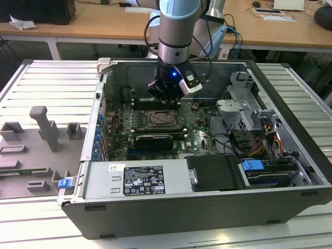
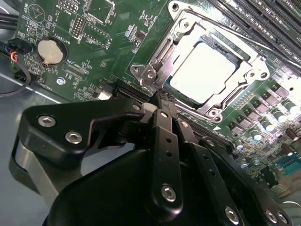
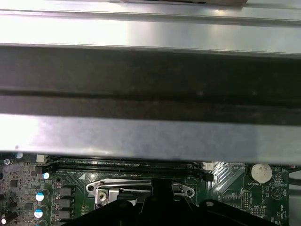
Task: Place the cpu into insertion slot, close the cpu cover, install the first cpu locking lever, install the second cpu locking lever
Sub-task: 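Install the second cpu locking lever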
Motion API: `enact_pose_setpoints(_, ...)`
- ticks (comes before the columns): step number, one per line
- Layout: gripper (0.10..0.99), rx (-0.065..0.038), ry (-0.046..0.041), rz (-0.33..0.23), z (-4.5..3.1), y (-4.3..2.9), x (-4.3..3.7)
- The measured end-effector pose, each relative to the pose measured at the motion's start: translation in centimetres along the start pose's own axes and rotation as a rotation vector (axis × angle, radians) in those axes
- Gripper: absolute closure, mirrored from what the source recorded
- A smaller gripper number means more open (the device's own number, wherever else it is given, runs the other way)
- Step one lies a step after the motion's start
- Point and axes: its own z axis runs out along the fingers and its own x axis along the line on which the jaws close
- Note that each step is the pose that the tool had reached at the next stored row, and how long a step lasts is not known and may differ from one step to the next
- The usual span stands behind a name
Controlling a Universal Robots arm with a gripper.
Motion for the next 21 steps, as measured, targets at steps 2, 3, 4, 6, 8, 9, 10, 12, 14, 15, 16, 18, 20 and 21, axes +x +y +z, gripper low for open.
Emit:
enact_pose_setpoints(2,0.98,0.0,0.0,0.0,-0.02,-0.26,0.01)
enact_pose_setpoints(3,0.98,0.0,0.0,0.0,-0.03,-0.45,0.01)
enact_pose_setpoints(4,0.98,0.0,0.0,0.0,-0.04,-0.51,0.02)
enact_pose_setpoints(6,0.98,0.0,0.0,0.0,-0.04,-0.6,0.02)
enact_pose_setpoints(8,0.98,0.0,0.0001,0.0,-0.22,-0.61,0.02)
enact_pose_setpoints(9,0.98,0.0,0.0,0.0,-0.42,-0.6,0.02)
enact_pose_setpoints(10,0.98,0.0,0.0,0.0,-0.76,-0.57,0.02)
enact_pose_setpoints(12,0.98,0.0,0.0001,0.0,-1.96,-0.5,0.01)
enact_pose_setpoints(14,0.98,0.0,0.0,0.0,-1.98,-0.62,0.01)
enact_pose_setpoints(15,0.98,0.0,0.0,0.0,-2.0,-0.86,0.02)
enact_pose_setpoints(16,0.98,0.0,0.0,0.0,-2.02,-1.03,0.03)
enact_pose_setpoints(18,0.98,0.0,0.0,0.0,-2.03,-1.24,0.04)
enact_pose_setpoints(20,0.98,0.0,0.0,0.0,-2.04,-1.35,0.04)
enact_pose_setpoints(21,0.98,0.0,0.0,0.0,-2.05,-1.41,0.05)
